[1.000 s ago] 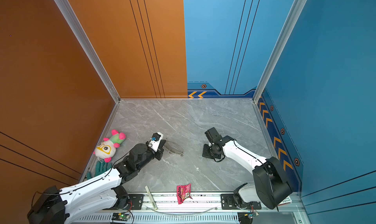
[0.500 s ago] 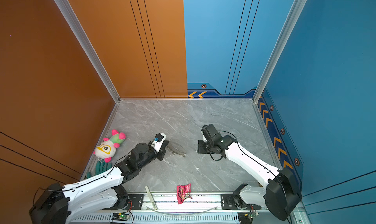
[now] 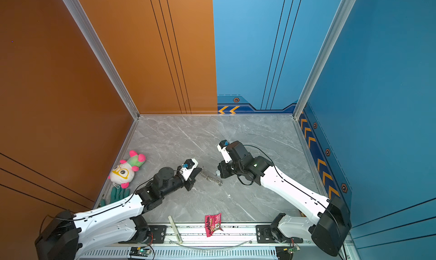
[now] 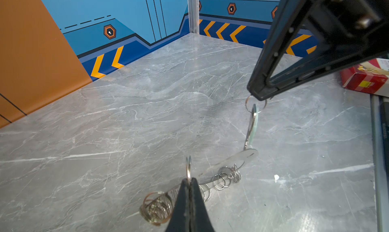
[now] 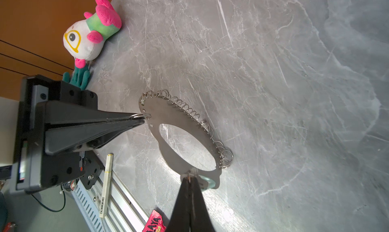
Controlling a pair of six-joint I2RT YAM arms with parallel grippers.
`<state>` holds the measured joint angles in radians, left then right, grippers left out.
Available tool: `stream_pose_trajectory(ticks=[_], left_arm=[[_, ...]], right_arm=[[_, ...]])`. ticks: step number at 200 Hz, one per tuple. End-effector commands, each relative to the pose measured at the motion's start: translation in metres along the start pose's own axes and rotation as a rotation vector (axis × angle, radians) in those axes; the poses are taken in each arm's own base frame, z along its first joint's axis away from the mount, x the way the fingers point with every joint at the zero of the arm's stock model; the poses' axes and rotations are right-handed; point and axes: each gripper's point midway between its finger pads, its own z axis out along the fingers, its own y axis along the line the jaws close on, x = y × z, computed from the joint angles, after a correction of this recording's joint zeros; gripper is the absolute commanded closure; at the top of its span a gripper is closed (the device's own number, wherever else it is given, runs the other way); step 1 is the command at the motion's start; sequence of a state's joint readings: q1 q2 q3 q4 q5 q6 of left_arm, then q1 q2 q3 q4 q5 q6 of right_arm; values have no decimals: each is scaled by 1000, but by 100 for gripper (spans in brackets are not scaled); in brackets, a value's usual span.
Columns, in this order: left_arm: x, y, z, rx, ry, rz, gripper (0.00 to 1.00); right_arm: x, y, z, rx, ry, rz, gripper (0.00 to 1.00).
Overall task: Attach keys to a key ring
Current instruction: Insert the key into the keyring.
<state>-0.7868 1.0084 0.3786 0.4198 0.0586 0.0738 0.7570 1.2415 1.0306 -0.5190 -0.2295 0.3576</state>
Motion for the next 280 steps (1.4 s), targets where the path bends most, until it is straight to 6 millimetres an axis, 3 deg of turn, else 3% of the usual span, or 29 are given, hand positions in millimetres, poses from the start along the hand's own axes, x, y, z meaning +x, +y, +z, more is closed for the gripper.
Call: stream_pose_trajectory(ticks=[1, 78, 123, 184, 280], left_arm=[[-12, -17, -2, 91, -50, 23, 100], [-13, -17, -4, 88, -78, 23, 100], [-15, -19, -5, 103, -91, 26, 100], [-18, -22, -10, 120, -123, 33, 100], [-20, -25, -12, 136, -135, 40, 100]], right_arm=[[-14, 12, -11, -36, -62, -58, 100], [-23, 54, -24, -241, -129, -53, 100], [-19, 75, -7, -312, -91, -62, 100], [-10, 62, 22, -251, -27, -20, 100], [-14, 44, 23, -171, -68, 3, 100]])
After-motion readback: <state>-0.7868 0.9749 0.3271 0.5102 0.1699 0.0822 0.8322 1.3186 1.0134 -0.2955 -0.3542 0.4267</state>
